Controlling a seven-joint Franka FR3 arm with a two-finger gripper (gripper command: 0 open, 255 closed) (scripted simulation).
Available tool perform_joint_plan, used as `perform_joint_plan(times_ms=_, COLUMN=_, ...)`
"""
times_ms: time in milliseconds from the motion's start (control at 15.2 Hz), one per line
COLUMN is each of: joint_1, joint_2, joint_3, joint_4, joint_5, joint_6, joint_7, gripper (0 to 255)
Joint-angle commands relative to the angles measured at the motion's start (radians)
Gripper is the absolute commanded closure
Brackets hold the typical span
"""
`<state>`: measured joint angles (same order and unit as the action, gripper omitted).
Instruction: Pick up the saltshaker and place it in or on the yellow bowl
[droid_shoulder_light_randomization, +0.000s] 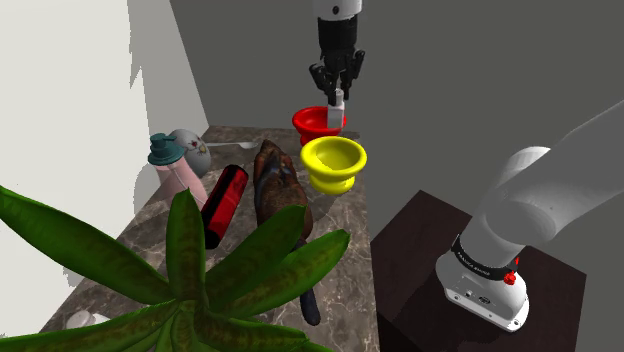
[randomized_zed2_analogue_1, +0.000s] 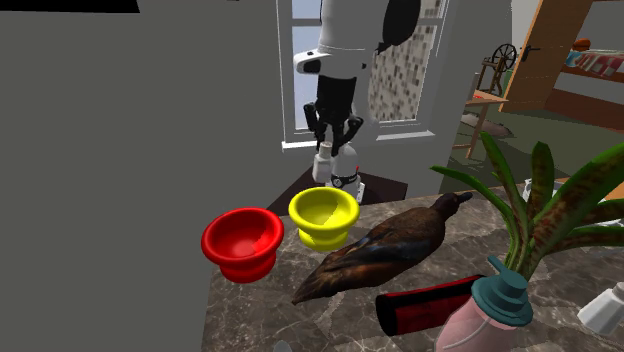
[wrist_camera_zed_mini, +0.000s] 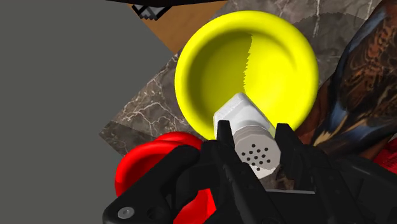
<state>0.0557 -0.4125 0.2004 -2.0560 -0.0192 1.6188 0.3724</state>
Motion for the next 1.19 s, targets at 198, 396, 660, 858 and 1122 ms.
perform_joint_plan(times_ms=198, joint_1=0.002, joint_2=-0.010, joint_3=0.001, joint_4=-0.077, joint_5=0.002, joint_6=0.068, joint_7=0.003, gripper=255)
perform_joint_plan(times_ms=396, joint_1=0.003, joint_2=-0.012, joint_3=0.002, joint_4=-0.119, joint_5=0.003, joint_6=0.108, joint_7=0.005, gripper=255)
perform_joint_plan(times_ms=660, joint_1=0.004, joint_2=-0.012, joint_3=0.004, joint_4=-0.173, joint_5=0.004, joint_6=0.161, joint_7=0.009, gripper=255)
perform_joint_plan(times_ms=858, joint_1=0.005, joint_2=-0.009, joint_3=0.006, joint_4=-0.207, joint_5=0.004, joint_6=0.197, joint_7=0.012, gripper=255)
perform_joint_plan(times_ms=1122, joint_1=0.005, joint_2=-0.009, joint_3=0.006, joint_4=-0.207, joint_5=0.004, joint_6=0.197, joint_7=0.012, gripper=255)
